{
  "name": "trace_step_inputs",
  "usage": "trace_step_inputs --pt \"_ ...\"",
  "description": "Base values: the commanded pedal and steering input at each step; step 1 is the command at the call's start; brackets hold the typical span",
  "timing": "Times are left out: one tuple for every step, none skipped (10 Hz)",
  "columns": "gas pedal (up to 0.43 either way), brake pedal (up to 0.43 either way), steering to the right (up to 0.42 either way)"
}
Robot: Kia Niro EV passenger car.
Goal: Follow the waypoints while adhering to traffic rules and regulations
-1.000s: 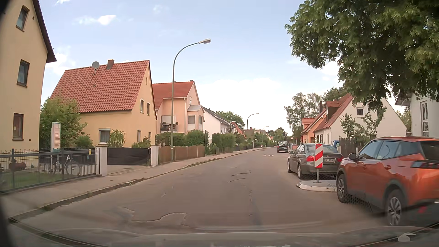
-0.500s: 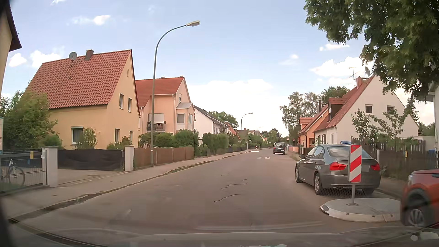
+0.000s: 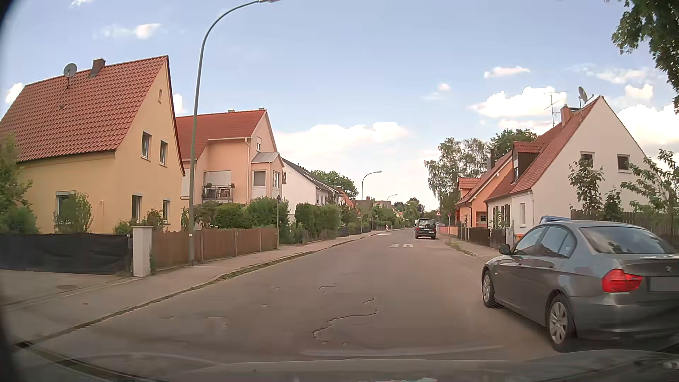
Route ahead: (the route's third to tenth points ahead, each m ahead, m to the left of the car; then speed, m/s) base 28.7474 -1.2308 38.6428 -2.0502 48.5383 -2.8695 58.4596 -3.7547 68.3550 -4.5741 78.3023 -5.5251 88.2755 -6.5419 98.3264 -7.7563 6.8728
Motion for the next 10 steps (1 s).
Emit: trace_step_inputs --pt "0.079 0.018 0.025" --pt "0.079 0.024 0.024" --pt "0.079 0.018 0.024" --pt "0.079 0.018 0.023" --pt "0.079 0.018 0.021" --pt "0.079 0.018 0.020" --pt "0.079 0.018 0.021" --pt "0.079 0.018 0.022" --pt "0.079 0.018 0.025" --pt "0.079 0.018 0.027"
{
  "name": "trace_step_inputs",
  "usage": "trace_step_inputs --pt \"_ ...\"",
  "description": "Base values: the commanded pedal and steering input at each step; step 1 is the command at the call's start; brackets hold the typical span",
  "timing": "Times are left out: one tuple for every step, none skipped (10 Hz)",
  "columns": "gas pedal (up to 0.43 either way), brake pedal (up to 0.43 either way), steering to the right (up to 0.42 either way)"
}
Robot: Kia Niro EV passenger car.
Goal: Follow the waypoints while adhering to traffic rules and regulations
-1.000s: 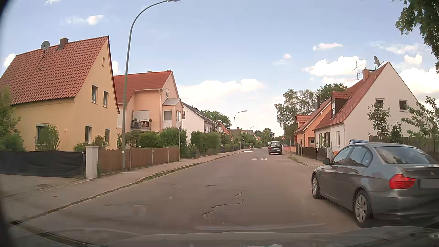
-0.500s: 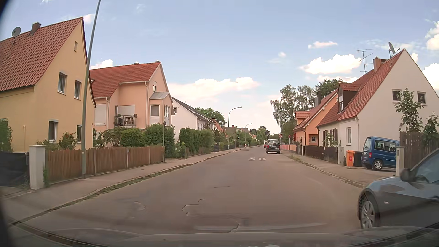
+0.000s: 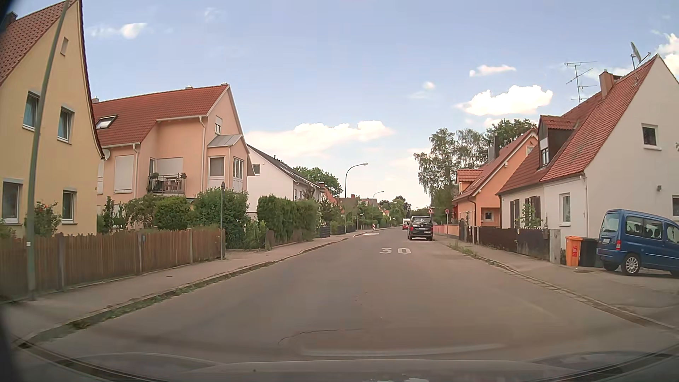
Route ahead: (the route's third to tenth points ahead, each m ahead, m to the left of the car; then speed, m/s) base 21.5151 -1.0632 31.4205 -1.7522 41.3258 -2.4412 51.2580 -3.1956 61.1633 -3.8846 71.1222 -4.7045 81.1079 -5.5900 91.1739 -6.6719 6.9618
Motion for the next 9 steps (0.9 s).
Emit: trace_step_inputs --pt "0.079 0.018 0.028" --pt "0.079 0.024 0.029" --pt "0.079 0.018 0.029" --pt "0.079 0.018 0.029" --pt "0.079 0.018 0.029" --pt "0.079 0.018 0.026" --pt "0.079 0.018 0.024" --pt "0.079 0.018 0.021" --pt "0.079 0.024 0.020"
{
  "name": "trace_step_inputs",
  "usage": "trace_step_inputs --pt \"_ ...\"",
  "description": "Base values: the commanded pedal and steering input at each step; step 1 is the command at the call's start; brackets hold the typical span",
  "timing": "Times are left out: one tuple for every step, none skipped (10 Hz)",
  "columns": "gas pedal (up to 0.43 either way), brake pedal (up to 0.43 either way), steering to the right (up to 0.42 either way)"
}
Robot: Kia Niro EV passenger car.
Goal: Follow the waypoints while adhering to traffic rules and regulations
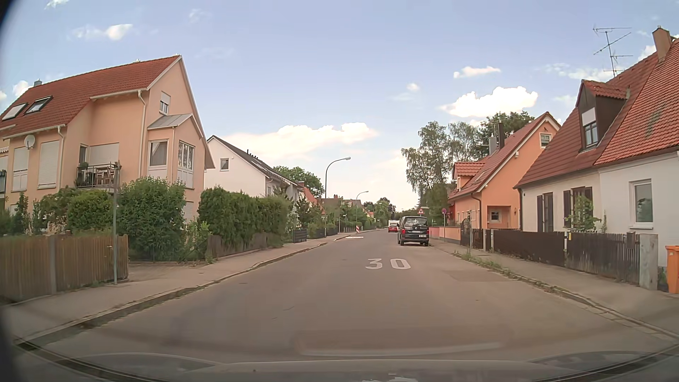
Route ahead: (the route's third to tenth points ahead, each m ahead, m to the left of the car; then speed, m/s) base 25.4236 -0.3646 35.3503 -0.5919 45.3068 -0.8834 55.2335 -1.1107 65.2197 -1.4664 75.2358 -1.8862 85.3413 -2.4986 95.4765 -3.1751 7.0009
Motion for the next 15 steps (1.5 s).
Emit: trace_step_inputs --pt "0.079 0.024 0.020" --pt "0.079 0.018 0.016" --pt "0.079 0.018 0.011" --pt "0.079 0.018 0.010" --pt "0.079 0.018 0.009" --pt "0.079 0.018 0.006" --pt "0.079 0.018 0.003" --pt "0.079 0.018 0.003" --pt "0.079 0.018 0.002" --pt "0.079 0.018 0.001" --pt "0.079 0.018 0.001" --pt "0.079 0.018 0.001" --pt "0.079 0.018 0.001" --pt "0.079 0.024 0.001" --pt "0.079 0.024 0.001"
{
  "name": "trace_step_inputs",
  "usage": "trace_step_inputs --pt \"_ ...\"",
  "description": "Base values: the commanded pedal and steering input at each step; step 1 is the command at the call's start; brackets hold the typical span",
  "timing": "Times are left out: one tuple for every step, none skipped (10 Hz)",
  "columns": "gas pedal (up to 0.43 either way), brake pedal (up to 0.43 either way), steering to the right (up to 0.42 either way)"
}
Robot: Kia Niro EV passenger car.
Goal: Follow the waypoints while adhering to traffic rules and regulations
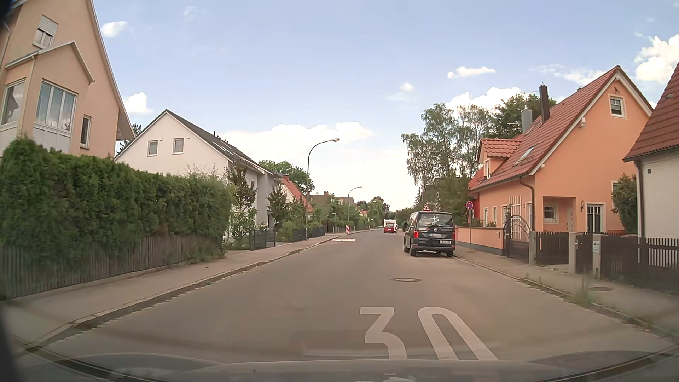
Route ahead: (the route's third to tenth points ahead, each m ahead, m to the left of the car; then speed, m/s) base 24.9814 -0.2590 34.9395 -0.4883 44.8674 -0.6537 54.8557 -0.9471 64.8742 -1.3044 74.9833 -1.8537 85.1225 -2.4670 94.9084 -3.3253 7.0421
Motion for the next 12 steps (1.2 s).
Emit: trace_step_inputs --pt "0.079 0.018 0.001" --pt "0.079 0.018 0.001" --pt "0.079 0.018 0.001" --pt "0.079 0.018 0.001" --pt "0.079 0.018 0.003" --pt "0.079 0.018 0.004" --pt "0.079 0.018 0.004" --pt "0.079 0.018 0.005" --pt "0.079 0.018 0.008" --pt "0.067 0.018 0.008" --pt "0.067 0.018 0.010" --pt "0.067 0.018 0.012"
